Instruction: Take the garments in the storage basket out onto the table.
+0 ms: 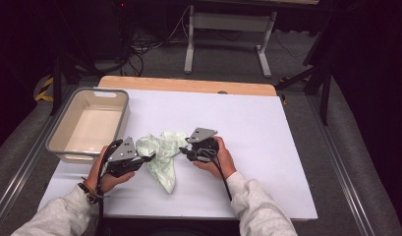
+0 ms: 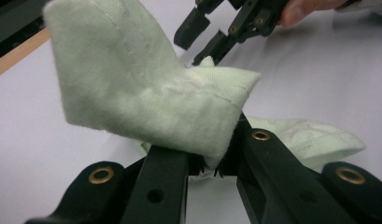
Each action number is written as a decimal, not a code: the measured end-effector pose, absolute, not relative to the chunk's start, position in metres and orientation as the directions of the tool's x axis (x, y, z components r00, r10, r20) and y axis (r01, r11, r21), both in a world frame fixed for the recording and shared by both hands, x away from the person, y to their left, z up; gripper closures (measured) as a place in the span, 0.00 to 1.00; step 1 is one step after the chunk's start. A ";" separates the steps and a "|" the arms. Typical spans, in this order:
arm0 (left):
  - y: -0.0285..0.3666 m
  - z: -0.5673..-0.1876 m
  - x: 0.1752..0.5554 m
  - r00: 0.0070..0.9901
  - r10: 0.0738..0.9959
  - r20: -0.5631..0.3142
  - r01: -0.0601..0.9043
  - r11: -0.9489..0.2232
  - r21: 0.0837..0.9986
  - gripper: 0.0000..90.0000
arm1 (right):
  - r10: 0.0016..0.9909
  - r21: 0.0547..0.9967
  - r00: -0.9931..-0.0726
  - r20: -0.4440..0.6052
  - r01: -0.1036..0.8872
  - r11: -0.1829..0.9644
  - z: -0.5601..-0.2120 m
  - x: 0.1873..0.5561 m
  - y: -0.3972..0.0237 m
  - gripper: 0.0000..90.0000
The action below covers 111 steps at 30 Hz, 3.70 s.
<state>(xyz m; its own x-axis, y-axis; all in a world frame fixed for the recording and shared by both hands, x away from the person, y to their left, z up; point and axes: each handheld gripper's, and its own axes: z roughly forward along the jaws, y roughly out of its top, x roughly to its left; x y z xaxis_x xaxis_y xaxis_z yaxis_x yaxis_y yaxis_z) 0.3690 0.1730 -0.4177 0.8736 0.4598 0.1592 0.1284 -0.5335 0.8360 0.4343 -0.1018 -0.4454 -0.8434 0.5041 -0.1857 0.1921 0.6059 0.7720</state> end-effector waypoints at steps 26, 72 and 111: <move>0.182 -0.411 0.369 0.847 0.508 0.155 0.137 -0.491 0.860 0.86 | 0.476 0.783 -0.869 -0.138 0.198 0.589 -0.438 0.439 -0.111 0.98; 0.117 -0.413 0.428 0.771 0.610 0.182 0.174 -0.477 0.861 0.85 | 0.674 0.822 -0.723 -0.152 0.286 0.492 -0.371 0.413 -0.195 0.98; 0.132 -0.462 0.505 0.505 0.858 0.100 0.510 -0.390 0.767 0.64 | 0.862 0.735 -0.507 -0.003 0.583 0.346 -0.454 0.481 -0.224 0.56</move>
